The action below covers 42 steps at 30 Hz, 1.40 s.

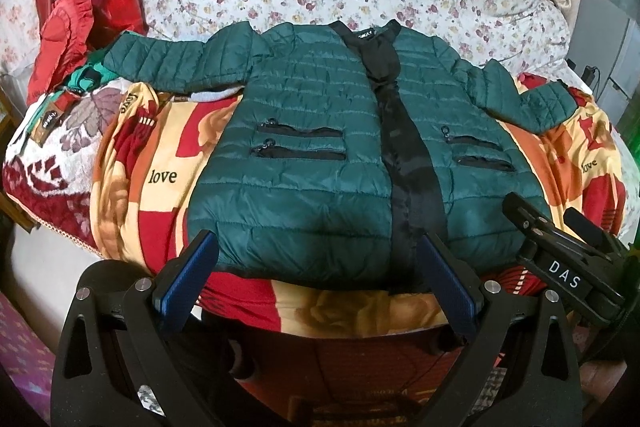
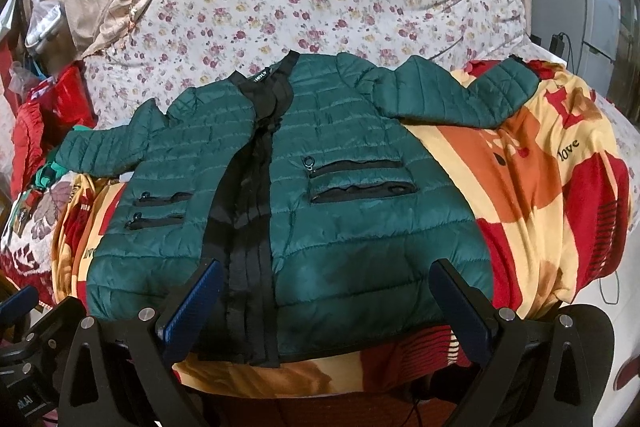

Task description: Fold large clothes

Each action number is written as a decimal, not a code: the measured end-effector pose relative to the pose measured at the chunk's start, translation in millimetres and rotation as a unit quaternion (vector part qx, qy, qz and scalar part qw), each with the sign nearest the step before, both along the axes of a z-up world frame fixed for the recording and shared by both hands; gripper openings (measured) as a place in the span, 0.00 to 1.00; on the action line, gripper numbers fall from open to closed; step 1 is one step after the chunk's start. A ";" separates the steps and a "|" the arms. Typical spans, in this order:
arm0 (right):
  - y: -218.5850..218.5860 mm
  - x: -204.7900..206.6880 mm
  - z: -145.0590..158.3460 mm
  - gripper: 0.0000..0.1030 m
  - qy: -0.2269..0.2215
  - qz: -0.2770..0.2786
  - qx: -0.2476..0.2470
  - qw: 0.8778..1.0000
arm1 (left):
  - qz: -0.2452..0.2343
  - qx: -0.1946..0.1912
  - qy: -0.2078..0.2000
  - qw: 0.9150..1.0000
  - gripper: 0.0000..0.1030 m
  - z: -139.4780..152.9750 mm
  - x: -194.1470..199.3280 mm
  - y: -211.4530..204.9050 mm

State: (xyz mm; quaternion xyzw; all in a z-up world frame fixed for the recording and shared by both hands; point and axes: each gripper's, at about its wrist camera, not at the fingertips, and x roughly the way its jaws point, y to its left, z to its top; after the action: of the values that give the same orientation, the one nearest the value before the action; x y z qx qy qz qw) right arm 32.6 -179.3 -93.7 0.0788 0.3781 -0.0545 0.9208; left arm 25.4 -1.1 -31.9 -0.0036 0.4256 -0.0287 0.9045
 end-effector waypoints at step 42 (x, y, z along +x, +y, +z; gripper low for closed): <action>-216.6 135.7 -11.3 0.86 -0.006 -0.146 -0.060 0.987 | 0.053 0.015 0.042 0.998 0.97 -46.7 82.5 24.2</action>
State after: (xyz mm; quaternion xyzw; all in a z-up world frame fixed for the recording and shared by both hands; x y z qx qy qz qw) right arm 168.3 -395.8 -104.9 0.0785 0.3531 -0.2104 0.9082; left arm 107.9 23.1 -78.6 -0.0138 0.4629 0.0256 0.8859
